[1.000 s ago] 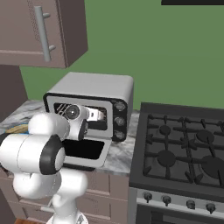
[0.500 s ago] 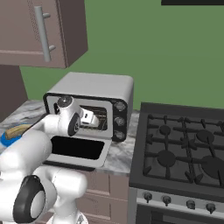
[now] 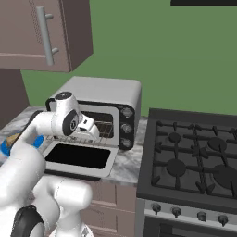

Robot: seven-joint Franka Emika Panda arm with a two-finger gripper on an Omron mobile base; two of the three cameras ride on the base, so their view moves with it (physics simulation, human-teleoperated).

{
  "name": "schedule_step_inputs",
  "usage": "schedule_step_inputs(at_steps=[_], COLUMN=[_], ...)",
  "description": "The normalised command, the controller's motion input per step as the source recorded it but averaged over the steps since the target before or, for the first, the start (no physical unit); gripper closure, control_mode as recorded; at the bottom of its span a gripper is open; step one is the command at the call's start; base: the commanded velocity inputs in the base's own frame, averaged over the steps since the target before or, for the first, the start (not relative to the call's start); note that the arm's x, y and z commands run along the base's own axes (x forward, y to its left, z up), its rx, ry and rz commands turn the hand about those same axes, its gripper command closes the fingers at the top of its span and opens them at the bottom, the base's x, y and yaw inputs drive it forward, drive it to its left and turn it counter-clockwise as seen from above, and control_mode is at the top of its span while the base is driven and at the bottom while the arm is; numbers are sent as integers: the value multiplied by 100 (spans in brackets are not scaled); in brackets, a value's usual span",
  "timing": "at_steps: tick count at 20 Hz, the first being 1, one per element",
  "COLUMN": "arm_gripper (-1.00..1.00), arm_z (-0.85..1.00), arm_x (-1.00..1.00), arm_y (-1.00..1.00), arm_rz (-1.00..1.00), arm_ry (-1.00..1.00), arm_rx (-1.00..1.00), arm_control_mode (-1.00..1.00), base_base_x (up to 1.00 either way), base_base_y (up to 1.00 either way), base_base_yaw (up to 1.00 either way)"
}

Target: Pull the toaster oven rack outwards. Pick up the baguette from the plate and place it on the toaster oven rack. Close the toaster oven door fully and set the temperature to the lowest setting.

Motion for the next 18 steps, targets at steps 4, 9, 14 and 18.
schedule_step_inputs(at_steps=[4,9,14,18], arm_gripper=[-100,-100,-100,-100], arm_z=[79,47,2,1], arm_x=[-53,-27,0,0], arm_y=[4,73,100,100], arm_rz=[0,0,-15,-29], arm_ry=[0,-1,2,4], arm_rx=[6,1,0,0], arm_control_mode=[-100,-100,-100,-100], base_base_x=[0,0,0,0], base_base_y=[0,0,0,0], base_base_yaw=[0,0,0,0])
